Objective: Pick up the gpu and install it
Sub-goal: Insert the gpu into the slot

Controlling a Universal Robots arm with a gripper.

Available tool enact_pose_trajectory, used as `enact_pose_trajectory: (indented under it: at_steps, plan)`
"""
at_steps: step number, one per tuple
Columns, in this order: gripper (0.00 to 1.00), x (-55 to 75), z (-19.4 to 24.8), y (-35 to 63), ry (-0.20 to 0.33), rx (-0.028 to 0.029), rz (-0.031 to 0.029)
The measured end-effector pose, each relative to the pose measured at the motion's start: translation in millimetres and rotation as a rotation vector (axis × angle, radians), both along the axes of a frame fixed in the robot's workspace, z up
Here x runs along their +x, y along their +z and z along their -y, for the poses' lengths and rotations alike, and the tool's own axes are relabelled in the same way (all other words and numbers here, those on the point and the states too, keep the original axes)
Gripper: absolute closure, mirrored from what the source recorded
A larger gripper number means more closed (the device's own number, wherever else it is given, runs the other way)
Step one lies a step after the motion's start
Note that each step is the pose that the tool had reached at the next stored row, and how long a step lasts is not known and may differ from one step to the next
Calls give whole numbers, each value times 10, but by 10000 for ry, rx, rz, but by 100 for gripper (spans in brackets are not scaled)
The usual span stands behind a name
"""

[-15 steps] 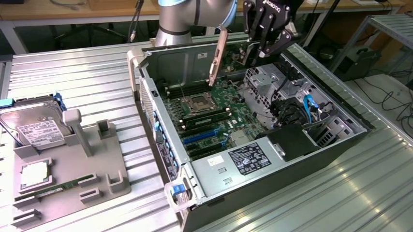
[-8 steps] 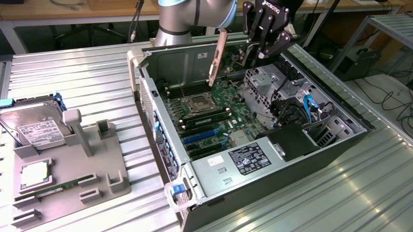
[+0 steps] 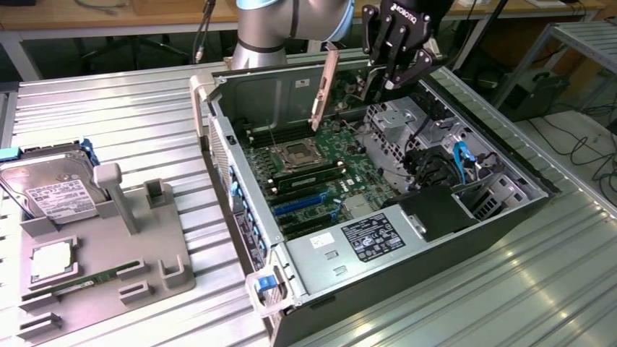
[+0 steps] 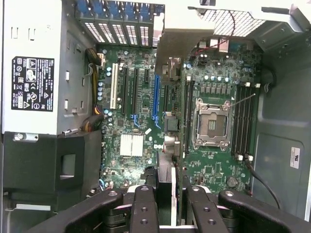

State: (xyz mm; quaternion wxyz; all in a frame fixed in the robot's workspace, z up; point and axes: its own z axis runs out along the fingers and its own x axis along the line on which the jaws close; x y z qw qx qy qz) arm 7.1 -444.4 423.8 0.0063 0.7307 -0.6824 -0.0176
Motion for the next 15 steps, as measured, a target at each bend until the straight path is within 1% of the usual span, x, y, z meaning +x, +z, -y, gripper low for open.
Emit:
enact_pose_trajectory:
  at_steps: [15]
  plan:
    - [72, 0, 0, -71, 0, 2, -1]
